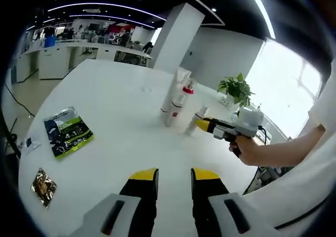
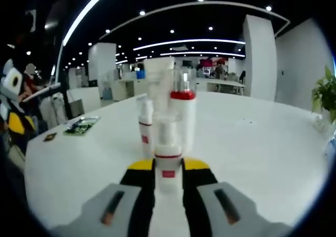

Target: Arrange the skincare products in the storage area until every visible bottle or jar stands upright without overlapping.

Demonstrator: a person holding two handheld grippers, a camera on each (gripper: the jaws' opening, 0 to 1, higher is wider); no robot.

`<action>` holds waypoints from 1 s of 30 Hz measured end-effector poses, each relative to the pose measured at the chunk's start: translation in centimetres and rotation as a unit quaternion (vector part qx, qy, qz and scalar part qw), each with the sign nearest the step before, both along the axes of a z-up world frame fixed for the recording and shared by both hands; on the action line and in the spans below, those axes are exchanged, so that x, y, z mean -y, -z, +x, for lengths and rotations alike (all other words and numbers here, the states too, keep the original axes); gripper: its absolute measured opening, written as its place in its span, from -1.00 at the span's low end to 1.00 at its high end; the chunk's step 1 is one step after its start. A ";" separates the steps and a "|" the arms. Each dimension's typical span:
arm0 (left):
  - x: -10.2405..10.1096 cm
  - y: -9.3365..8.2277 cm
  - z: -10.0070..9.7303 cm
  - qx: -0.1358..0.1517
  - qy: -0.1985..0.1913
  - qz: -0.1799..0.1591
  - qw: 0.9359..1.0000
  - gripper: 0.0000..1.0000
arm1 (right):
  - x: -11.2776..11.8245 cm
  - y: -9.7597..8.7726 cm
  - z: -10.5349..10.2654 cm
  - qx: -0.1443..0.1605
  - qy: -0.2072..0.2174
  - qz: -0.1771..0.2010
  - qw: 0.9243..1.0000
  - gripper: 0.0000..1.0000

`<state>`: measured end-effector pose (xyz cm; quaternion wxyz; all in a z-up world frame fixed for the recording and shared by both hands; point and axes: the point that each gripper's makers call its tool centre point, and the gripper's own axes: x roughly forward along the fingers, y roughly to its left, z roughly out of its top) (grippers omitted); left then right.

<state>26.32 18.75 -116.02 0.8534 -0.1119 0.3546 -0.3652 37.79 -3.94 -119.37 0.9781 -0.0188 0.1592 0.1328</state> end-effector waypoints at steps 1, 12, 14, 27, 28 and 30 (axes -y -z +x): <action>0.0 0.0 0.0 -0.001 0.000 0.000 1.000 -0.51 | 0.0 0.2 0.0 -0.004 0.000 -0.002 1.000 -0.67; 0.3 0.1 0.0 -0.001 0.000 0.001 1.000 -0.51 | -0.1 0.9 1.4 -0.019 0.005 -0.004 1.000 -0.67; 0.4 0.1 0.1 0.000 0.001 0.003 1.000 -0.51 | -0.1 1.0 1.6 -0.020 0.006 -0.006 1.000 -0.67; 0.3 0.1 0.4 -0.001 0.000 0.007 1.000 -0.51 | -0.5 1.6 3.4 -0.042 0.038 -0.009 0.998 -0.67; 0.2 0.1 0.4 -0.001 -0.001 0.008 1.000 -0.51 | -0.6 1.6 3.5 -0.042 0.038 -0.009 0.998 -0.67; 0.0 0.0 0.4 -0.001 -0.005 0.008 1.000 -0.51 | -0.6 1.5 3.7 -0.043 0.037 -0.010 0.998 -0.67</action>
